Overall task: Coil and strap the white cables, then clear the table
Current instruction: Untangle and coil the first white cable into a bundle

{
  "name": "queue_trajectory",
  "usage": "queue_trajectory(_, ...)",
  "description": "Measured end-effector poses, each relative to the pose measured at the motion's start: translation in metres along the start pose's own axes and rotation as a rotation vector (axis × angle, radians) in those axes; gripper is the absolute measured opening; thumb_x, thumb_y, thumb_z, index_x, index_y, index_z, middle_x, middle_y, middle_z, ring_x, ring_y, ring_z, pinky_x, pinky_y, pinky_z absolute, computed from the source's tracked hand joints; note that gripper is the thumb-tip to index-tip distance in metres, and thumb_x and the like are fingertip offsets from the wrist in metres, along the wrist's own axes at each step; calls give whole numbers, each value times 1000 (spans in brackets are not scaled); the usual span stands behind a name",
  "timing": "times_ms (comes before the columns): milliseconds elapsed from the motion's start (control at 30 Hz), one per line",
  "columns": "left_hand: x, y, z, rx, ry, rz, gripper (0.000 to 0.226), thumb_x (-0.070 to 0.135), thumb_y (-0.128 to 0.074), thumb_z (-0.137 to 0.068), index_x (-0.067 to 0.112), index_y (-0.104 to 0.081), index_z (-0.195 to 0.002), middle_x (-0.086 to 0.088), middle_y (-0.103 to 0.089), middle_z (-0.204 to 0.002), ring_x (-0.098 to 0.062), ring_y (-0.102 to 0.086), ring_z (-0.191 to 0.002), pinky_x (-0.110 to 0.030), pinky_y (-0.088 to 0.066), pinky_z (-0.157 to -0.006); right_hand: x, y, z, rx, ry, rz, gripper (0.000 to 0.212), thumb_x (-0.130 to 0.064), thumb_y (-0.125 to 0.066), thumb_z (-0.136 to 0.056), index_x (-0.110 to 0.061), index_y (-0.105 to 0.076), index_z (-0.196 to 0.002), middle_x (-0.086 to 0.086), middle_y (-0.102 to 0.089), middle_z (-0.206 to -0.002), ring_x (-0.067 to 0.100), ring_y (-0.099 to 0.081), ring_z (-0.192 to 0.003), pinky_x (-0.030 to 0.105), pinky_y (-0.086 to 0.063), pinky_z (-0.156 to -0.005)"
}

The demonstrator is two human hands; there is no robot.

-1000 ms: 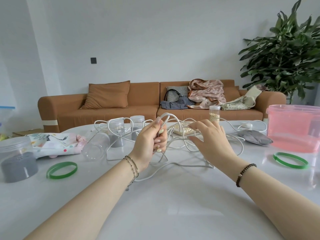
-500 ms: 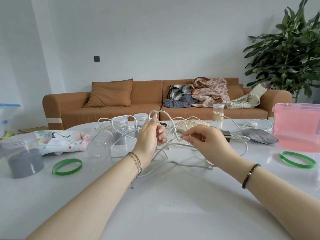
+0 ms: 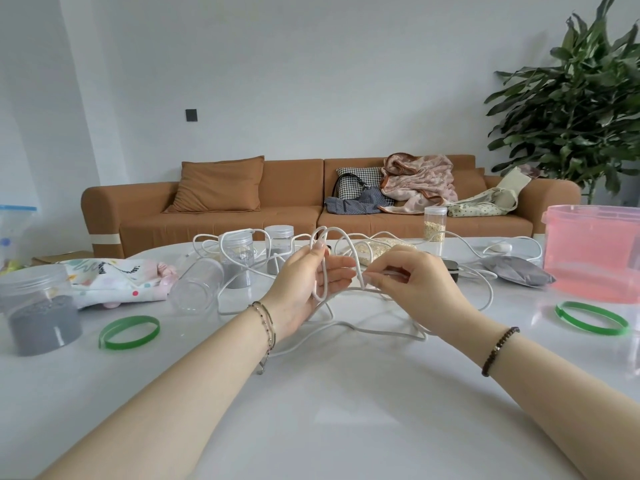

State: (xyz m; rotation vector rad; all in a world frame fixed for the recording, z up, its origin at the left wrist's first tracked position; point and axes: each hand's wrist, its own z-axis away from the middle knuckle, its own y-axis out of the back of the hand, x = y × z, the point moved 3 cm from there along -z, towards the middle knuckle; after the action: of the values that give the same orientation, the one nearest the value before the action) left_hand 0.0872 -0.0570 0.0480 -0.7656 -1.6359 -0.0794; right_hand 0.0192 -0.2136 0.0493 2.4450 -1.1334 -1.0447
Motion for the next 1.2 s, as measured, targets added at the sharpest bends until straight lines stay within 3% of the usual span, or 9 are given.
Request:
queue_trajectory(167,4,-5,5,-146,-1,-25,27,23,-32,-109,13,-52,-94,-22,-73,-108,-29,-71,-105,-36,-55,-92,6,-5,1,-36,41,112,20,-10,-79,-79,-27,-71,-74,-9,-59,-74,-1,-54,-68,9,-37,-64)
queue_trajectory(267,1,-4,3,-145,8,-19,25,24,-35,-109,13,-52,-94,-11,-73,-89,-29,-71,-94,-45,-49,-101,9,-9,0,-51,69,139,17,-10,-79,-81,-27,-73,-81,-12,-59,-76,2,-55,-70,10,-38,-64)
queue_trajectory(333,1,-1,1,-116,3,41,23,23,-36,-108,13,-51,-95,-4,-65,-77,-23,-69,-79,-45,-52,-96,11,-8,0,-45,51,152,16,-12,-77,-84,-27,-73,-87,-11,-60,-76,5,-53,-69,13,-38,-64)
queue_trajectory(467,5,8,-6,-2,-61,156,18,24,-37,-109,17,-50,-98,-2,-55,-75,-15,-58,-64,-40,-60,-80,17,0,-2,2,-98,212,6,-33,-73,-88,-36,-69,-83,-8,-59,-65,8,-53,-64,31,-46,-67)
queue_trajectory(567,5,14,-12,94,-89,236,18,20,-40,-108,18,-50,-93,-1,-56,-77,-14,-53,-63,-37,-57,-72,18,3,-1,23,-145,245,18,-45,-70,-87,-30,-70,-77,-5,-51,-55,16,-49,-61,35,-42,-60)
queue_trajectory(733,1,12,-14,68,-100,149,22,9,-38,-107,18,-42,-87,2,-46,-73,-10,-36,-54,-28,-41,-63,9,-4,3,-37,-28,161,20,-42,-67,-91,-26,-71,-81,4,-52,-56,19,-42,-57,38,-44,-61)
queue_trajectory(1000,-3,8,-11,-7,-114,-73,10,6,-40,-106,10,-47,-100,0,-50,-76,-12,-47,-65,-27,-50,-65,6,-1,4,39,63,54,21,-33,-71,-90,-19,-74,-75,10,-47,-54,25,-36,-58,32,-34,-55)
queue_trajectory(1100,-6,10,-12,15,-132,-217,9,11,-47,-105,12,-55,-101,-1,-56,-81,-11,-58,-72,-34,-55,-77,5,-2,4,36,32,-1,19,-32,-72,-90,-21,-75,-74,7,-41,-50,11,-30,-52,28,-29,-53)
queue_trajectory(1200,-8,11,-13,20,-121,-310,7,16,-51,-104,13,-57,-106,1,-63,-79,-11,-63,-74,-40,-55,-88,4,-3,4,6,9,-42,18,-30,-71,-91,-22,-75,-75,8,-41,-49,12,-33,-51,33,-34,-54)
